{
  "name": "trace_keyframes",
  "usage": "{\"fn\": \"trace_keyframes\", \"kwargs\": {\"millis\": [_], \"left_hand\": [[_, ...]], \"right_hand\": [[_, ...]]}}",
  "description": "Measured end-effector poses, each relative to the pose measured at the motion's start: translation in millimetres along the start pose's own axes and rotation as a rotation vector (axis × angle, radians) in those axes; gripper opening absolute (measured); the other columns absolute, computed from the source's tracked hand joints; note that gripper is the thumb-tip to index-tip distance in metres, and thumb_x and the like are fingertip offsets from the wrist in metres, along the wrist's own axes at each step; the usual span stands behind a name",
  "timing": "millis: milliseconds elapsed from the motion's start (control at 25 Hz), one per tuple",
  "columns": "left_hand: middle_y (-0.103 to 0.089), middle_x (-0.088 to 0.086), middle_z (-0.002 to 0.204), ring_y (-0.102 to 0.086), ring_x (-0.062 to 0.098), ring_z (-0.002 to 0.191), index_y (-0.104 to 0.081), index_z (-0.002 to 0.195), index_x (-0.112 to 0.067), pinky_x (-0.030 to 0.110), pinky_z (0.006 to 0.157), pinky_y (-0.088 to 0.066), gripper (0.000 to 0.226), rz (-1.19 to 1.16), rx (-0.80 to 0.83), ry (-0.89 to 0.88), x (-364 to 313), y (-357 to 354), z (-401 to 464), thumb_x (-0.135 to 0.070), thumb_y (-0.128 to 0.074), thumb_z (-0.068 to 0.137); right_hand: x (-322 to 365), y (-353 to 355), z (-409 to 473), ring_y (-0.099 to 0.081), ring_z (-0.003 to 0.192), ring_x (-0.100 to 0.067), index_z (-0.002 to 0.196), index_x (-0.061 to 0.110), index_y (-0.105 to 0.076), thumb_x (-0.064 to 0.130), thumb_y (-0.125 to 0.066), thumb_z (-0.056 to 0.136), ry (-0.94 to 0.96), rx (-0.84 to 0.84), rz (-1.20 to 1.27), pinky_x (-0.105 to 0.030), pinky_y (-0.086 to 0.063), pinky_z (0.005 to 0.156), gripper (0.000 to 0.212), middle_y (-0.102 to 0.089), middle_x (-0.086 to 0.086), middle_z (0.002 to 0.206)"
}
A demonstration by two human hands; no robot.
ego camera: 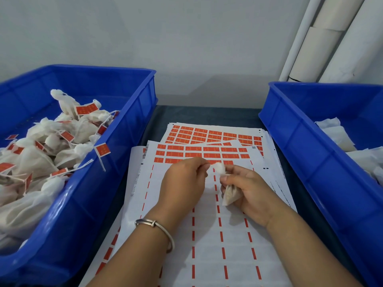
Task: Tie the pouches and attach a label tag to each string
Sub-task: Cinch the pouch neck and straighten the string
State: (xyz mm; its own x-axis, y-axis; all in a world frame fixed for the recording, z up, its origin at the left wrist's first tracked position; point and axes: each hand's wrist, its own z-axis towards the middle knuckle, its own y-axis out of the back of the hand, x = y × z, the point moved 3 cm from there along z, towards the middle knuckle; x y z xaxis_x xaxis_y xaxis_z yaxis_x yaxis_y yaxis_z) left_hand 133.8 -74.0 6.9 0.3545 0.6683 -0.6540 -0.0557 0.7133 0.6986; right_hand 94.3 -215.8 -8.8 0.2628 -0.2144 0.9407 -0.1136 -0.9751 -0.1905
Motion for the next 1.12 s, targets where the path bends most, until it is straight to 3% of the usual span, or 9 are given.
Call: {"fn": "trace_keyframes", "kwargs": {"millis": [200,320,440,520,600,760,1000,1120], "left_hand": [[-0.056,-0.017,0.078,-0.055,0.005,0.067,-0.051,0.089,-0.034,0.010,0.059,-0.038,0.005,-0.040,-0.081,0.164,5,3,2,-0.031,-0.052,0.092],[-0.054,-0.023,0.076,-0.057,0.004,0.069,-0.051,0.089,-0.036,0.010,0.058,-0.038,0.003,-0.128,-0.191,0.201,3,10,0,-0.033,-0.052,0.091],[-0.049,-0.032,0.074,-0.055,-0.003,0.069,-0.052,0.092,-0.038,0.004,0.058,-0.033,0.004,-0.156,-0.196,0.122,-4,12,-3,-0.037,-0.051,0.089],[-0.046,-0.036,0.076,-0.052,-0.008,0.069,-0.059,0.096,-0.035,0.002,0.060,-0.034,0.015,-0.152,-0.194,0.040,-10,12,-6,-0.041,-0.051,0.085],[-0.048,-0.035,0.082,-0.051,-0.009,0.071,-0.066,0.102,-0.028,0.004,0.065,-0.037,0.030,-0.155,-0.184,-0.030,-16,9,-10,-0.041,-0.051,0.081],[-0.053,-0.025,0.088,-0.053,-0.010,0.076,-0.069,0.105,-0.023,0.005,0.069,-0.037,0.036,-0.146,-0.180,-0.076,-23,7,-12,-0.041,-0.050,0.080],[-0.064,-0.017,0.095,-0.047,-0.014,0.074,-0.069,0.108,-0.024,0.003,0.068,-0.035,0.029,-0.093,-0.164,-0.057,-28,5,-10,-0.035,-0.057,0.084],[-0.056,-0.024,0.091,-0.047,-0.014,0.073,-0.068,0.109,-0.028,0.002,0.064,-0.033,0.026,-0.034,-0.144,-0.020,-26,9,-2,-0.035,-0.060,0.085]], "right_hand": [[4,2,-1,-0.062,0.095,-0.024,0.101,0.026,-0.064,-0.002,-0.057,0.086,-0.013,0.037,-0.016,-0.028,-0.054,0.073,0.033,-0.065,-0.001,0.110],[8,-1,-8,-0.068,0.087,-0.019,0.098,0.031,-0.073,-0.001,-0.057,0.085,-0.019,0.201,-0.070,-0.025,-0.053,0.070,0.038,-0.070,0.006,0.102],[9,0,-14,-0.067,0.080,-0.018,0.110,0.029,-0.067,0.012,-0.064,0.080,-0.036,0.380,-0.108,-0.029,-0.053,0.076,0.035,-0.069,0.000,0.092],[10,0,-16,-0.068,0.092,-0.023,0.116,0.021,-0.064,0.027,-0.065,0.083,-0.044,0.437,0.021,-0.033,-0.053,0.081,0.034,-0.070,-0.005,0.101],[12,0,-16,-0.066,0.105,-0.024,0.107,0.023,-0.072,0.038,-0.057,0.088,-0.005,0.393,0.131,-0.033,-0.054,0.084,0.029,-0.069,-0.004,0.112],[14,2,-13,-0.065,0.108,-0.022,0.103,0.028,-0.073,0.032,-0.054,0.083,0.068,0.269,0.188,-0.032,-0.054,0.085,0.028,-0.068,-0.003,0.115],[18,9,-12,-0.070,0.086,-0.017,0.091,0.025,-0.077,0.031,-0.067,0.070,0.085,0.185,0.112,-0.024,-0.055,0.075,0.024,-0.073,-0.003,0.094],[17,14,-10,-0.071,0.086,-0.017,0.090,0.022,-0.077,0.026,-0.069,0.070,0.047,0.176,0.151,-0.024,-0.055,0.070,0.022,-0.074,-0.002,0.096]]}}
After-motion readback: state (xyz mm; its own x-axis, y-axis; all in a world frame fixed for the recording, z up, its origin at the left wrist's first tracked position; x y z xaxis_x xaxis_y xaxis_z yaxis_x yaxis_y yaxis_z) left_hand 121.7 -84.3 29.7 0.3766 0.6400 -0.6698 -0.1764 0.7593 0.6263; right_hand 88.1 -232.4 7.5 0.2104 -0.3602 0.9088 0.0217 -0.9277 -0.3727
